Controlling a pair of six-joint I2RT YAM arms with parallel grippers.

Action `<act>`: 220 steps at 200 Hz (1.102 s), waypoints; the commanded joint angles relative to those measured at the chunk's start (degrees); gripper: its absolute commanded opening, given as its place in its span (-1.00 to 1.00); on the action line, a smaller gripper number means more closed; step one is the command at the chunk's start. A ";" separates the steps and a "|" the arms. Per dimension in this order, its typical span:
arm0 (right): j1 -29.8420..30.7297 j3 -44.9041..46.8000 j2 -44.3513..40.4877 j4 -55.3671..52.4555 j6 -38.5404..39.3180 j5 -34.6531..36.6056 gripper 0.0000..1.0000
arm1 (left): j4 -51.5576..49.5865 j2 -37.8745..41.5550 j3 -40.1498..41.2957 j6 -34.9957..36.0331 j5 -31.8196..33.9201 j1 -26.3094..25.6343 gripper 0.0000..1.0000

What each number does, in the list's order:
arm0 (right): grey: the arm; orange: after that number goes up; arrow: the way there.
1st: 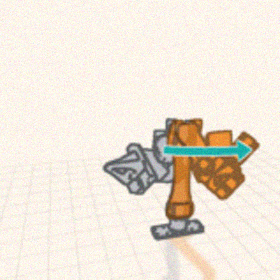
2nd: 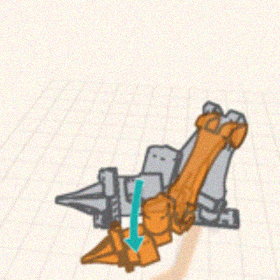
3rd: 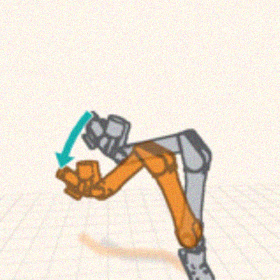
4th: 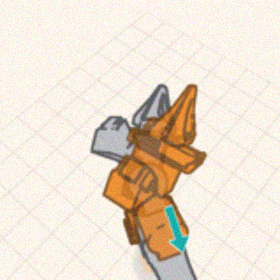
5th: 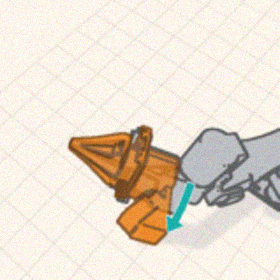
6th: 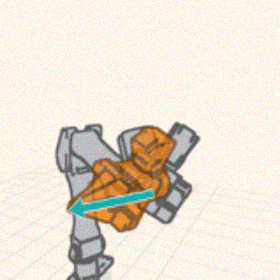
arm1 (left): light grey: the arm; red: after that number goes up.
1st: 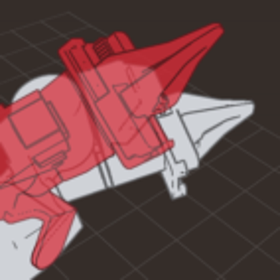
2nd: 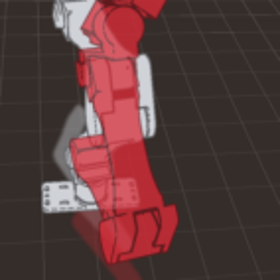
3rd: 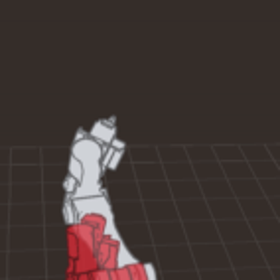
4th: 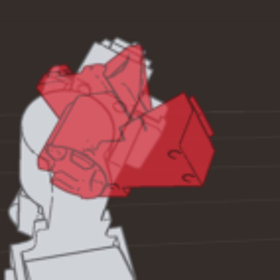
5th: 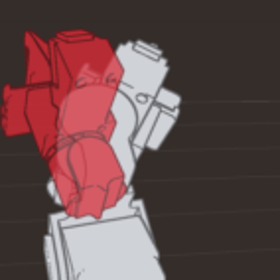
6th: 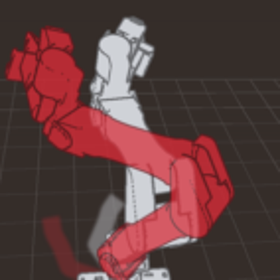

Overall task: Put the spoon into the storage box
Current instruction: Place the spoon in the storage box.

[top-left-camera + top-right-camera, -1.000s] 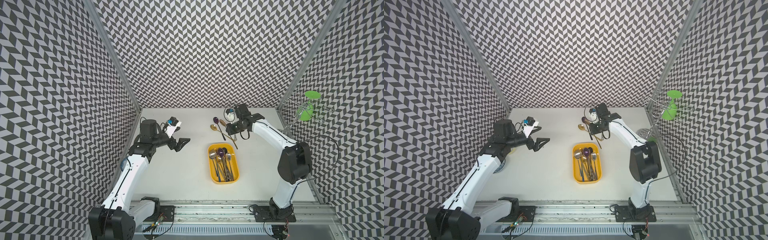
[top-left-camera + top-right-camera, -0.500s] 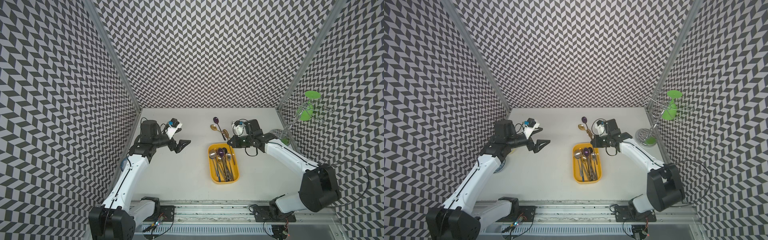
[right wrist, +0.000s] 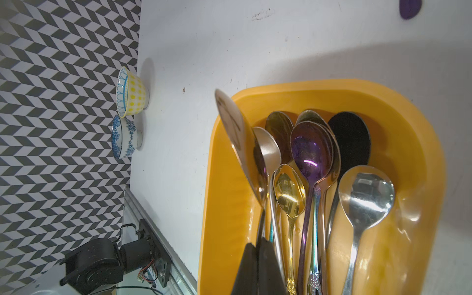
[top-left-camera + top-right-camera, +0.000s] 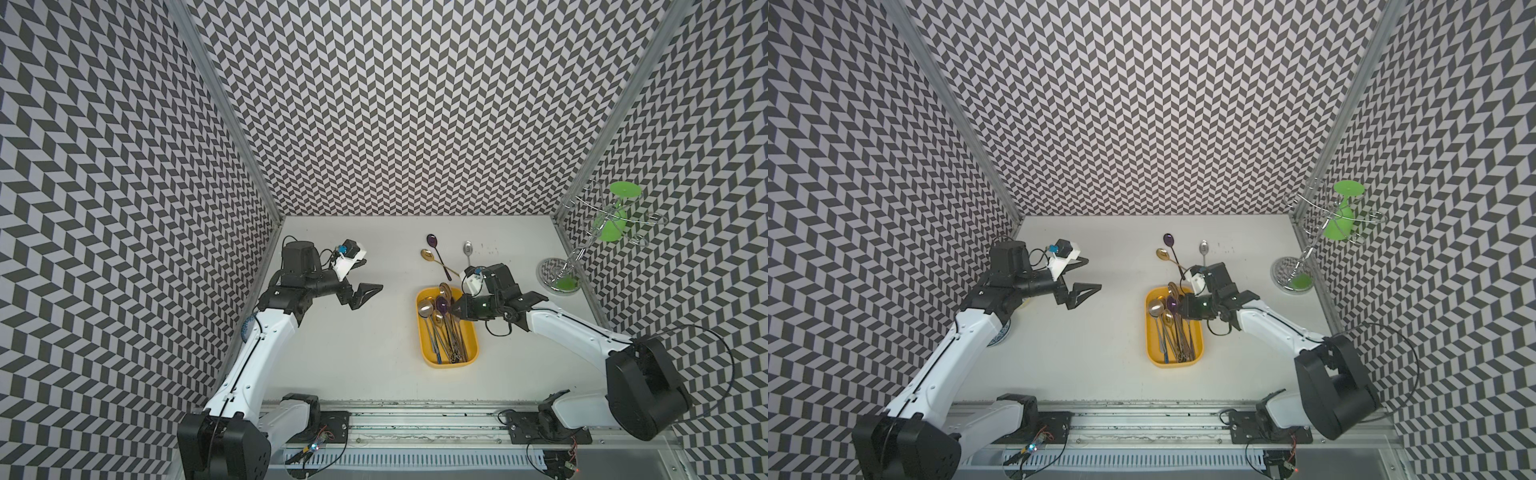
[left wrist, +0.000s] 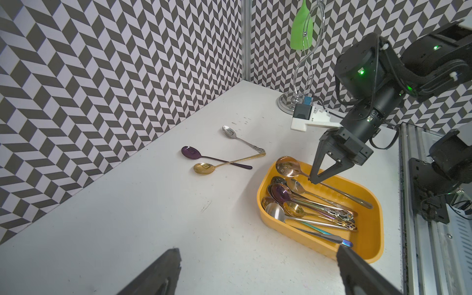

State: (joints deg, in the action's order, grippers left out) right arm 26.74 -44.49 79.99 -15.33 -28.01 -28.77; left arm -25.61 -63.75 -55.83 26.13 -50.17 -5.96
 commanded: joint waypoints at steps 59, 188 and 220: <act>1.93 3.09 -1.57 7.60 -3.23 3.11 -0.82 | -0.06 0.03 0.37 0.88 -1.77 0.19 0.99; 1.84 -12.73 1.07 -5.87 10.91 16.03 -0.28 | -0.93 -0.04 -0.76 0.75 -1.86 0.22 0.99; 1.76 -21.62 7.53 -12.05 17.27 20.94 -0.23 | -1.97 0.07 -1.63 0.85 -1.60 0.18 0.99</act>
State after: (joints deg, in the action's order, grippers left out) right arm 28.34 -61.01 82.98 -21.98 -17.89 -13.28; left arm -26.02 -63.77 -55.83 26.15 -50.83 -5.96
